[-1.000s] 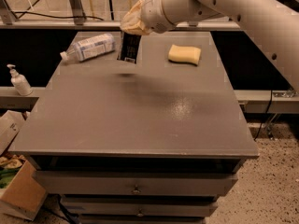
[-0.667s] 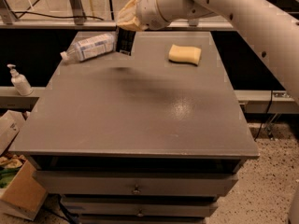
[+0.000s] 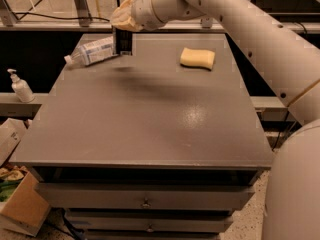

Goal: Move rxbar chocolate near blue plastic bottle

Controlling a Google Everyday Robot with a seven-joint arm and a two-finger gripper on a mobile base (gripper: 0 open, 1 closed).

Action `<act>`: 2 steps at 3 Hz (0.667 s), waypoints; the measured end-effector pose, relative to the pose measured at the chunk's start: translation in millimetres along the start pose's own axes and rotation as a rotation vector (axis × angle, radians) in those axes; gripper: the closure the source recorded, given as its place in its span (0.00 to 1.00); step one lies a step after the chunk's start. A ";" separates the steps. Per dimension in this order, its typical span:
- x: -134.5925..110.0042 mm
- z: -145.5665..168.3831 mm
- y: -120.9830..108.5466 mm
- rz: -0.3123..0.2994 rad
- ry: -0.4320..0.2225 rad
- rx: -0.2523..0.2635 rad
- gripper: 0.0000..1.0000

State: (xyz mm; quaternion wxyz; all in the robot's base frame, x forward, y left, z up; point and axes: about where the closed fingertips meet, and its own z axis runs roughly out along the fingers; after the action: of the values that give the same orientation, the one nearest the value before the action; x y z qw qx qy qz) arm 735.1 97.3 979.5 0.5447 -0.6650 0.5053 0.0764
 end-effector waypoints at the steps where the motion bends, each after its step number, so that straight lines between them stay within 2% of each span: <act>1: 1.7 26.2 -7.2 -0.007 -0.010 -0.014 1.00; 2: -1.9 46.9 -12.9 -0.019 -0.026 -0.026 1.00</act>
Offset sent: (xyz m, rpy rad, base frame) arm 0.0466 0.0525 -0.0067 0.0020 -0.0136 0.0595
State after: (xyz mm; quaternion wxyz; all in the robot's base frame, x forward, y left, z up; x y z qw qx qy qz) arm 765.0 134.7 970.6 0.5432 -0.6757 0.4908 0.0867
